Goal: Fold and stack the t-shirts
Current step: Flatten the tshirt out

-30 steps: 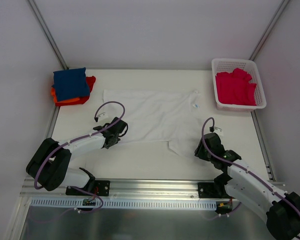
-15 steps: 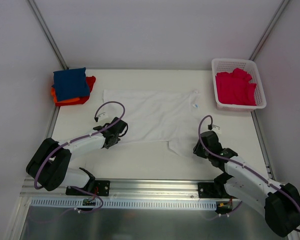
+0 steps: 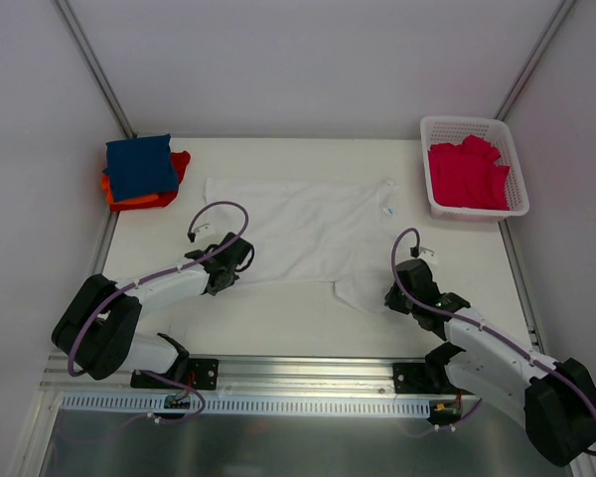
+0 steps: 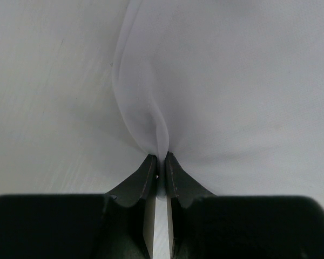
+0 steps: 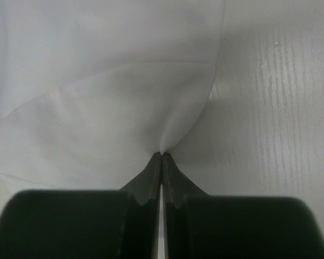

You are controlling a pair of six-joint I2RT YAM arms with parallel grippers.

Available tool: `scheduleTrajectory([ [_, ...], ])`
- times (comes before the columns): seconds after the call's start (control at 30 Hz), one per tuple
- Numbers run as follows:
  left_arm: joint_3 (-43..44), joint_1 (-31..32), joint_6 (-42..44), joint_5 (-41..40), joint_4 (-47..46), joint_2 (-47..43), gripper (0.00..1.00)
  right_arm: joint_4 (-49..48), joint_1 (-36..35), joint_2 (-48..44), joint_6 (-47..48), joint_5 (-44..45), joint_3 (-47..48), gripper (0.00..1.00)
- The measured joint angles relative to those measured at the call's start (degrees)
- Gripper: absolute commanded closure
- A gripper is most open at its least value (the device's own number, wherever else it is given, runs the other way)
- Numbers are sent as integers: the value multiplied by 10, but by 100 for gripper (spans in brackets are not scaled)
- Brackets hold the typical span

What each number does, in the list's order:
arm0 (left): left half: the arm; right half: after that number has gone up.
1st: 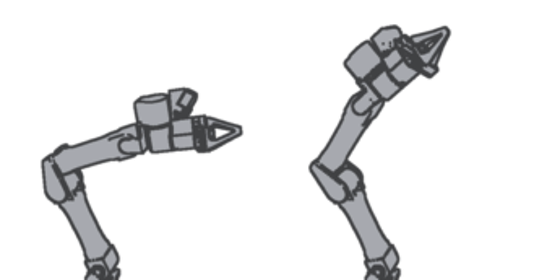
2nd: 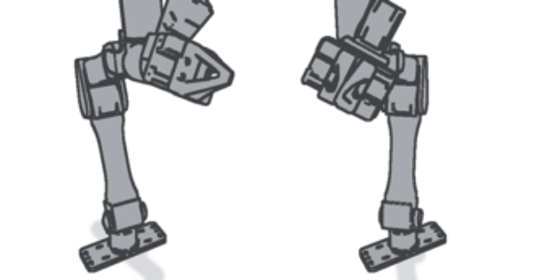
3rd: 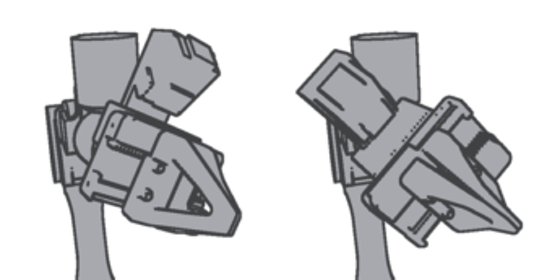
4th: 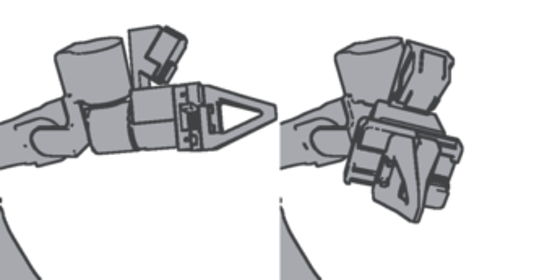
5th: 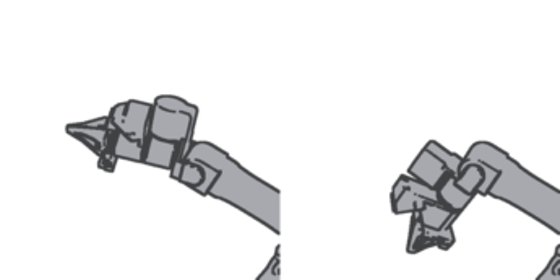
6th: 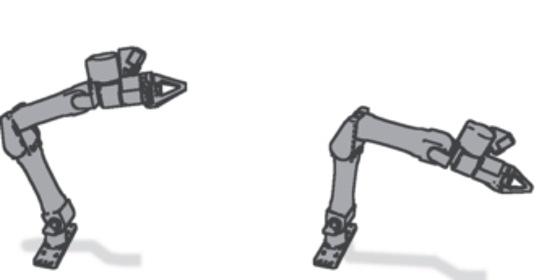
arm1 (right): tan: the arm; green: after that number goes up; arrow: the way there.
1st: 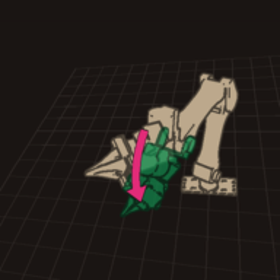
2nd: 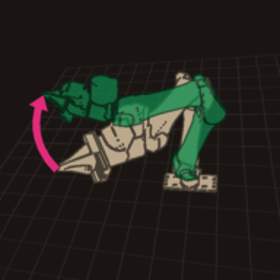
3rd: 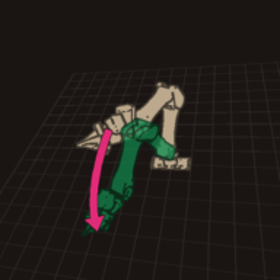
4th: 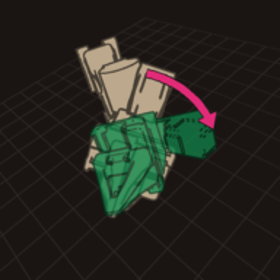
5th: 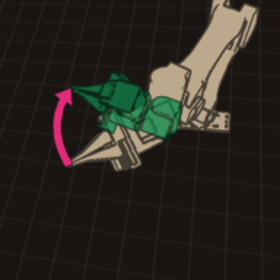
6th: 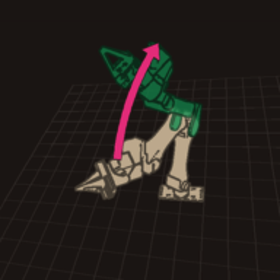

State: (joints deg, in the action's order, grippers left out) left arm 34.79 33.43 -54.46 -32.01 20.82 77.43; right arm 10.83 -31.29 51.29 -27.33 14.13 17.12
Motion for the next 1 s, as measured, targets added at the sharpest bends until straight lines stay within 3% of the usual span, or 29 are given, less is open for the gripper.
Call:
scheduleTrajectory([
  [0.33,63,0,49,5,30,-43,100,69,-2,-22,53,8,105,100],
  [1.0,463,4,308,-40,71,-183,100,141,-2,-28,251,93,541,100],
])
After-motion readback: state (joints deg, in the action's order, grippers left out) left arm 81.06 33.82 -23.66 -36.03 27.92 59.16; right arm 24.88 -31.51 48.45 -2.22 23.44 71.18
